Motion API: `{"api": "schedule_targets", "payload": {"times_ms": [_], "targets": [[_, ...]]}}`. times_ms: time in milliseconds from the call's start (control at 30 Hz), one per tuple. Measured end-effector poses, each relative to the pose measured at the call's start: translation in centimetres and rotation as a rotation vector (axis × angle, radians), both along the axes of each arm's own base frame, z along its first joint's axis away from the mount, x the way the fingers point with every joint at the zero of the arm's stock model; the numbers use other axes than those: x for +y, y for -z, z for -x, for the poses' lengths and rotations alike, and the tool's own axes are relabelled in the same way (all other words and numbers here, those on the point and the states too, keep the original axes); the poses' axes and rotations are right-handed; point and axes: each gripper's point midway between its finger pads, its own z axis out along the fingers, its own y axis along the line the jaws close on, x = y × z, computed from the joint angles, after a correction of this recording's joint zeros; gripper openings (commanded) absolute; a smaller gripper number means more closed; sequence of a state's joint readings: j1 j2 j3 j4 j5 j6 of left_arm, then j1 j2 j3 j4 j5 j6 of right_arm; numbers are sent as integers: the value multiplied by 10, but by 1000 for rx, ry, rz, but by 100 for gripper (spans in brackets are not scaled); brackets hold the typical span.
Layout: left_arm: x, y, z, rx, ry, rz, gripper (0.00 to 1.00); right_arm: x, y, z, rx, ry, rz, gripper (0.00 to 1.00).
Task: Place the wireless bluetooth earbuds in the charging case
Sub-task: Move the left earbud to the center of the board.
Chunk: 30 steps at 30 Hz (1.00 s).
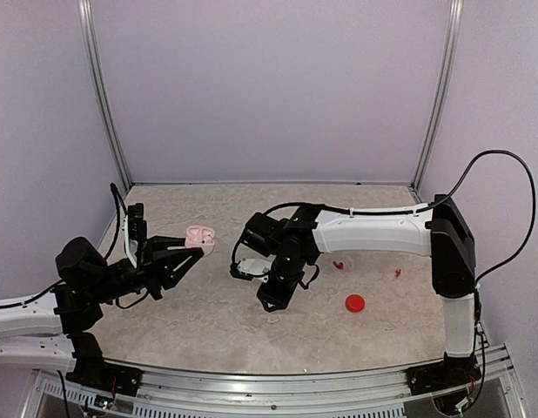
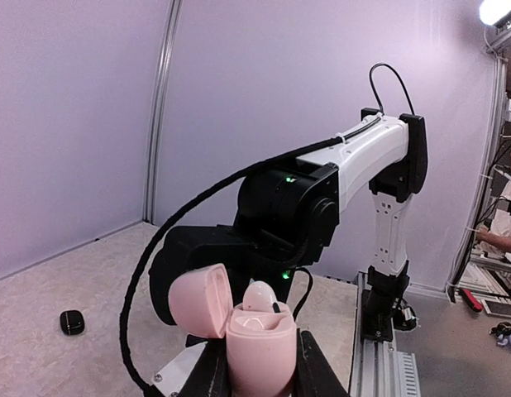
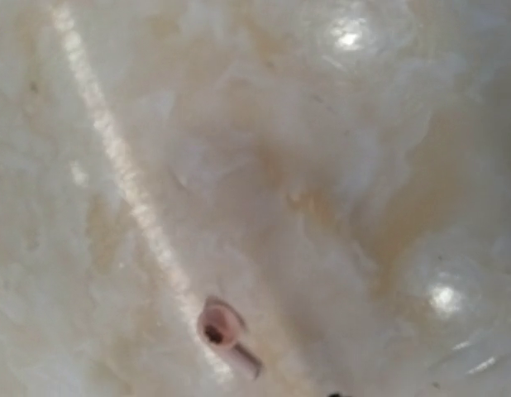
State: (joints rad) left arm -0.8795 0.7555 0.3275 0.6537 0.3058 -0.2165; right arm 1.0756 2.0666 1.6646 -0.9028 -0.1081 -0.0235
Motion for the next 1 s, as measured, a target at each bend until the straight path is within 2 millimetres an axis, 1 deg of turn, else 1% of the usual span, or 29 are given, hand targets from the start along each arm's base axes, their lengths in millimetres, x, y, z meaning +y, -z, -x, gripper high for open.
{"api": "schedule_targets", "payload": {"times_ms": [133,200,333,500,633,867,1000], "targets": [[2,-1,0,-3,-5,4,1,9,-8,7,-29,-29,52,38],[2,-2,0,-4,-5,5,1,15,-7,11,-40,-46,73,39],[4,-4,1,-6,-6,8,1,15,7,19,-48,-72,158,39],[7,-7,2,-15,-10,18,1,5,30,29,-49,-96,265,38],[9,-9,4,-21,-10,26,1,1,38,27,-78,-101,320,37],[11,-7,6,-22,-9,28,1,7,34,19,-138,-101,332,30],[13,-9,7,-27,-9,34,1,8,44,17,-142,-103,351,26]]}}
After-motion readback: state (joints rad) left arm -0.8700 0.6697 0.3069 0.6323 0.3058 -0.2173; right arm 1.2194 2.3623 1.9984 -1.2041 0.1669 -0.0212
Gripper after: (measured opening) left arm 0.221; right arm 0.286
